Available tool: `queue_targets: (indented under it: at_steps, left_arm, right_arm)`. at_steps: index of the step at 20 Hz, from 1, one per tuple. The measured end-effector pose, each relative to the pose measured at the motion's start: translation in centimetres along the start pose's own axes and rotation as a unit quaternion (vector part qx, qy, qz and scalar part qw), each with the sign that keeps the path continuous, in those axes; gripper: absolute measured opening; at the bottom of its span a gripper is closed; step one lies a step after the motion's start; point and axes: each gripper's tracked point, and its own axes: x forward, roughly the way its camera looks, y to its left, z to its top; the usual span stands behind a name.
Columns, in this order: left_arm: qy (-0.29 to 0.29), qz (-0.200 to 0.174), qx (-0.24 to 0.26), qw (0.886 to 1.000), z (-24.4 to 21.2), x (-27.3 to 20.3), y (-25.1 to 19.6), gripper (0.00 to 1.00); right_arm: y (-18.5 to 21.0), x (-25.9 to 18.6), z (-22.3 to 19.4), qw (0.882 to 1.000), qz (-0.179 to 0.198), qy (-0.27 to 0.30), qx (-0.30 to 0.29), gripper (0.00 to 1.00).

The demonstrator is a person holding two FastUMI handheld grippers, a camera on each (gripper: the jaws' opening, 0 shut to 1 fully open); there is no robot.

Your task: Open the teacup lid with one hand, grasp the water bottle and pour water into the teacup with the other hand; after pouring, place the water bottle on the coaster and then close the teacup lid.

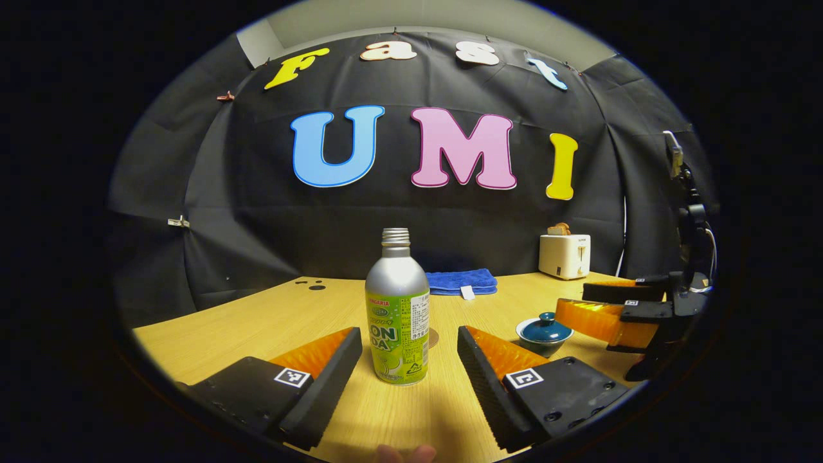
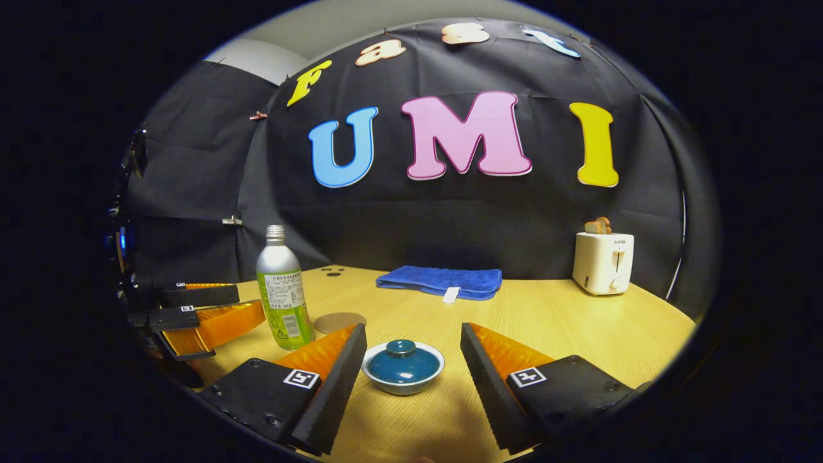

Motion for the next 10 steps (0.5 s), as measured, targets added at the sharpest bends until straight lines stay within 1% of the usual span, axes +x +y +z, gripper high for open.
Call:
queue_targets:
  at_steps: [1,3,7,8,10]
  left_arm:
    - [0.0,0.0,0.0,1.0,-0.1,0.0,0.0,0.95]
    - [0.0,0.0,0.0,1.0,-0.1,-0.1,0.0,0.94]
    - [0.0,0.0,0.0,1.0,-0.1,0.0,0.0,0.94]
    - [0.0,0.0,0.0,1.0,-0.1,0.0,0.0,0.95]
    - [0.0,0.0,0.0,1.0,-0.1,0.0,0.0,0.95]
  right_arm:
    - [0.1,0.6,-0.5,1.0,0.004,0.02,0.001,0.9]
    - [0.1,1.3,-0.8,0.999,0.005,0.037,0.003,0.82]
    - [0.5,2.5,-1.0,0.999,0.008,0.043,-0.004,0.81]
    - [0.8,2.5,-1.2,0.999,0.01,0.048,-0.006,0.71]
    - [0.9,3.0,-1.7,0.998,0.013,0.058,-0.01,0.7]
